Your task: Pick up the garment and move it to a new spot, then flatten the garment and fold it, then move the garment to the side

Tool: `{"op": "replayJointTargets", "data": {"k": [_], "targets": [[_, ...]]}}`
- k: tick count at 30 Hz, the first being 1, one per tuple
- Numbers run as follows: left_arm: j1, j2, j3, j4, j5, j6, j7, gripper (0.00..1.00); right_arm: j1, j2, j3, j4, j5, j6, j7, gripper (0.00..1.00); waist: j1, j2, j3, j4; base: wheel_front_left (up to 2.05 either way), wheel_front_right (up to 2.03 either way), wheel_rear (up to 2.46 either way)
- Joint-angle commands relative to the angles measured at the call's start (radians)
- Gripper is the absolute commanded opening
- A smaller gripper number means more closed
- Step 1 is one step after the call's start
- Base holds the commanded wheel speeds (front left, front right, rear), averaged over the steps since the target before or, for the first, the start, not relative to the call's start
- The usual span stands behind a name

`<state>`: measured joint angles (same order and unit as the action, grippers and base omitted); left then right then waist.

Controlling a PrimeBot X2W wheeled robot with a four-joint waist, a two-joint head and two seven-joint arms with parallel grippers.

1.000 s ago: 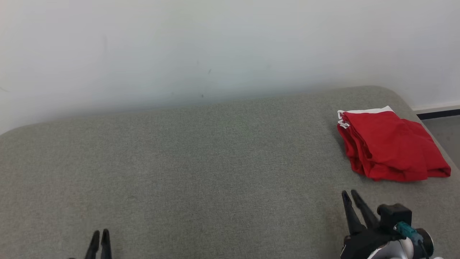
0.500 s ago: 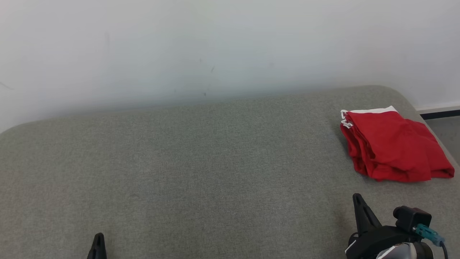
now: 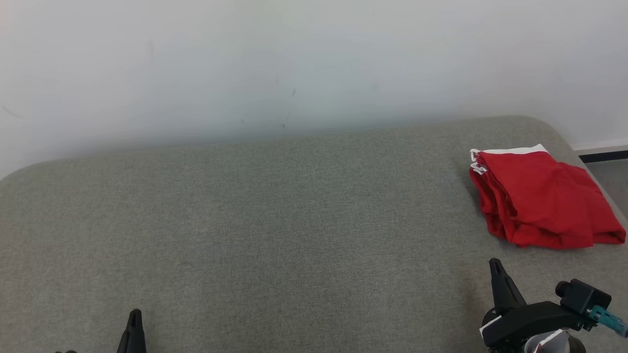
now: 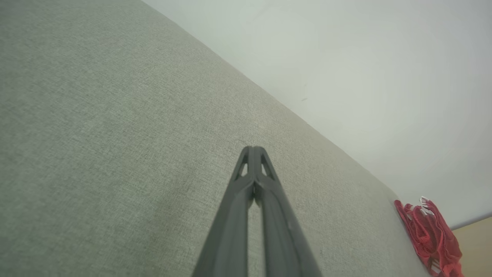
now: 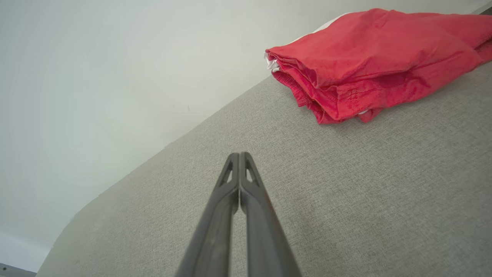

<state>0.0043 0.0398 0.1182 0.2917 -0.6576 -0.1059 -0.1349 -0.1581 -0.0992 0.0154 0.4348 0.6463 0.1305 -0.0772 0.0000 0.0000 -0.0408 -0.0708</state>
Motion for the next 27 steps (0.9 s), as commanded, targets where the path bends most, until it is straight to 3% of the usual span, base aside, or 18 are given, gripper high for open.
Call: {"op": "replayJointTargets", "data": {"k": [1,27], "targets": [[-0.029,0.007,0.001,-0.018,-0.049,-0.004,0.011,0.0,-0.005,0.001,-0.01,-0.024,0.05,0.0,0.008,0.0,0.0,0.0,0.001,0.002,0.0,0.0,0.0],[-0.062,0.009,0.0,-0.03,-0.369,-0.012,0.095,0.0,0.014,0.018,-0.053,-0.085,0.372,0.0,0.073,0.0,0.0,0.0,0.012,0.02,0.0,0.0,0.0]]}}
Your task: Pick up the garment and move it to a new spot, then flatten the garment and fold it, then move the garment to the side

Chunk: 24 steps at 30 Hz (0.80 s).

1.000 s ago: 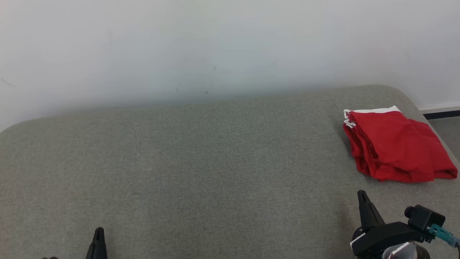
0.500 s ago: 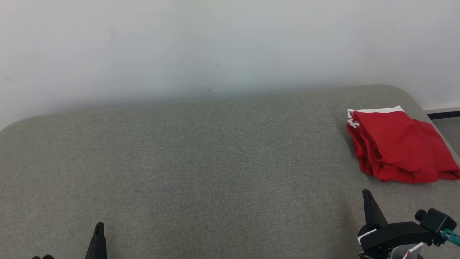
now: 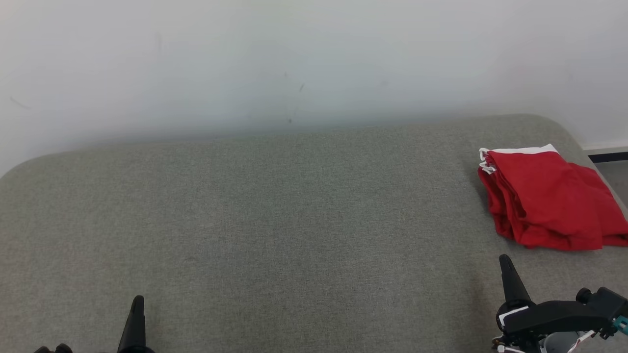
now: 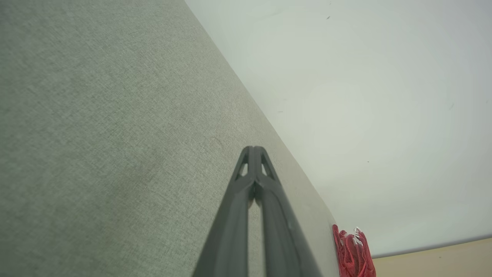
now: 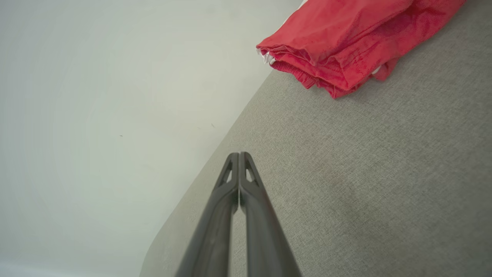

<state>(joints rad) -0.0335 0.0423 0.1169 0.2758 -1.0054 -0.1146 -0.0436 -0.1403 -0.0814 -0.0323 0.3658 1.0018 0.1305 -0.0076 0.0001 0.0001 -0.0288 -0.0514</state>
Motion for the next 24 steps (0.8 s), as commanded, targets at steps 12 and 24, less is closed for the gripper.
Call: {"op": "replayJointTargets", "data": {"k": [12,24], "targets": [[-0.037,0.008,0.0,-0.018,-0.15,-0.007,0.038,0.0,0.005,0.007,-0.023,-0.04,0.146,0.0,0.03,0.0,-0.0001,-0.0001,0.006,0.009,0.0,0.0,0.0],[-0.048,0.009,0.0,-0.022,-0.264,-0.009,0.069,0.0,0.011,0.014,-0.038,-0.061,0.263,0.0,0.053,0.0,-0.0001,-0.0001,0.011,0.018,0.0,0.0,0.0]]}}
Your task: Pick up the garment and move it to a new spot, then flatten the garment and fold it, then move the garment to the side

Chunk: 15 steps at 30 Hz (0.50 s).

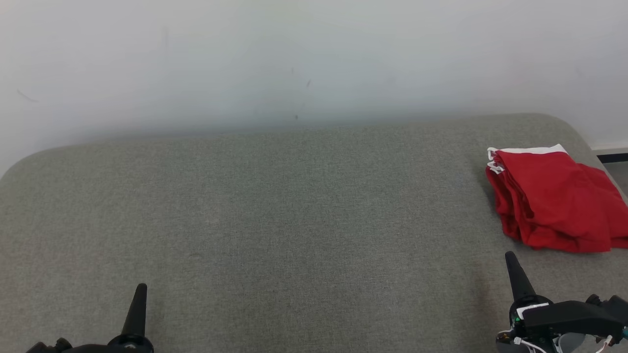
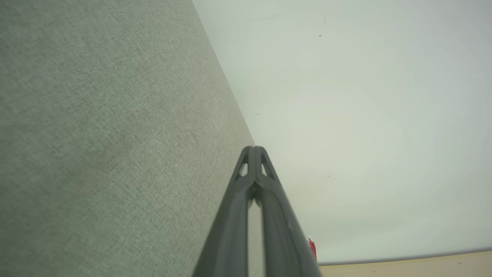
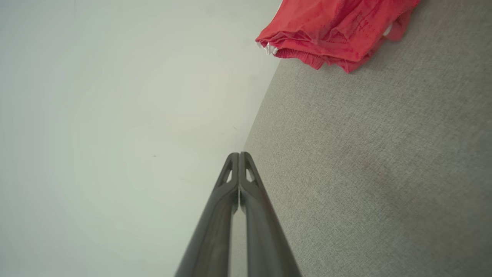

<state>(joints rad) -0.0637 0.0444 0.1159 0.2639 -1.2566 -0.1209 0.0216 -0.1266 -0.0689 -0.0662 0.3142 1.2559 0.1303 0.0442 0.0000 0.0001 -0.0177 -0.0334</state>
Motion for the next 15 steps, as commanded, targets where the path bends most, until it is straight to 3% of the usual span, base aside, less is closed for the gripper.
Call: {"op": "replayJointTargets", "data": {"k": [1,15], "targets": [[-0.019,0.006,0.0,-0.01,-0.023,-0.003,0.006,0.0,-0.002,0.002,-0.005,-0.011,0.018,0.001,0.003,0.0,0.0,-0.0001,0.0,0.001,0.0,0.0,0.0],[-0.031,0.007,0.0,-0.015,-0.142,-0.006,0.039,0.0,0.007,0.009,-0.022,-0.033,0.138,0.001,0.027,0.0,0.0,-0.0001,0.007,0.011,0.0,0.0,0.0]]}}
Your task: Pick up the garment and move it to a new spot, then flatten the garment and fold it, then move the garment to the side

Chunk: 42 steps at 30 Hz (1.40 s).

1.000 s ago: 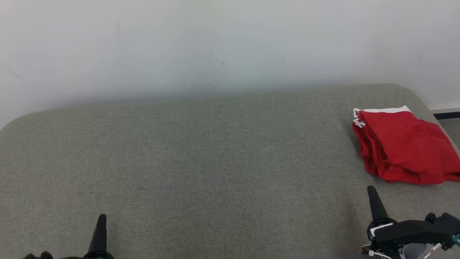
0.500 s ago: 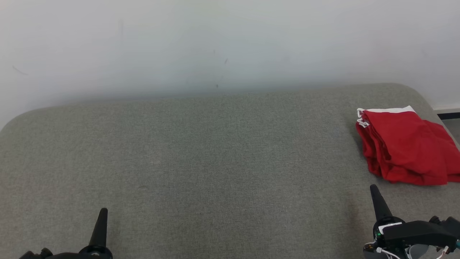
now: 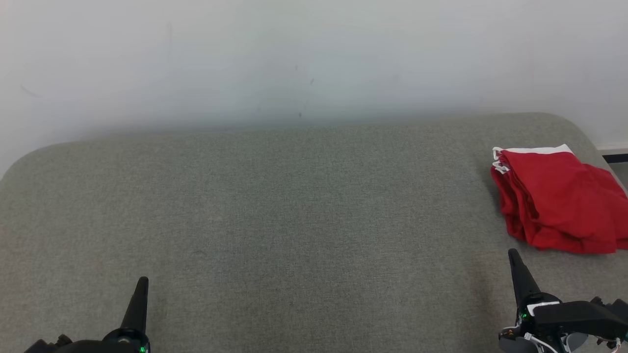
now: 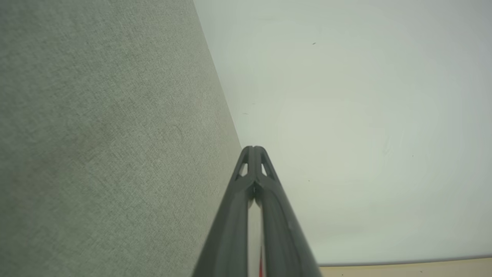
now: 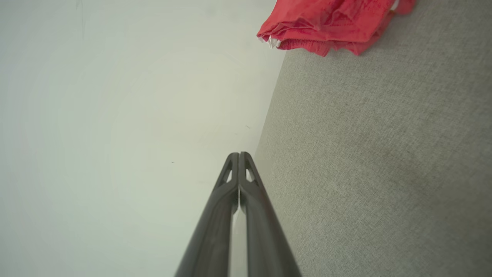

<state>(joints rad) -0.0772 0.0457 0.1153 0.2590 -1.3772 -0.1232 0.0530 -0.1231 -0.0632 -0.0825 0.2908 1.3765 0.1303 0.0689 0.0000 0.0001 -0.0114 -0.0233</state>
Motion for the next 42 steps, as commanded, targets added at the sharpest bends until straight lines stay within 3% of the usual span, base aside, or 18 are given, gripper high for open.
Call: {"op": "replayJointTargets", "data": {"k": [1,28,42], "targets": [[-0.017,0.006,0.0,-0.01,-0.03,-0.004,0.01,0.0,0.004,0.003,-0.006,-0.011,0.026,0.001,0.005,0.0,0.0,-0.0001,0.001,0.001,0.0,0.0,0.0],[-0.036,0.007,-0.001,-0.015,-0.224,-0.009,0.061,0.0,0.019,0.014,-0.032,-0.046,0.223,0.001,0.044,0.0,0.0,-0.0001,0.013,0.021,0.0,0.0,0.0],[-0.037,0.007,-0.001,-0.015,-0.238,-0.008,0.065,0.0,0.02,0.014,-0.034,-0.048,0.237,0.001,0.048,0.0,0.0,-0.0001,0.015,0.023,0.0,0.0,0.0]]}}
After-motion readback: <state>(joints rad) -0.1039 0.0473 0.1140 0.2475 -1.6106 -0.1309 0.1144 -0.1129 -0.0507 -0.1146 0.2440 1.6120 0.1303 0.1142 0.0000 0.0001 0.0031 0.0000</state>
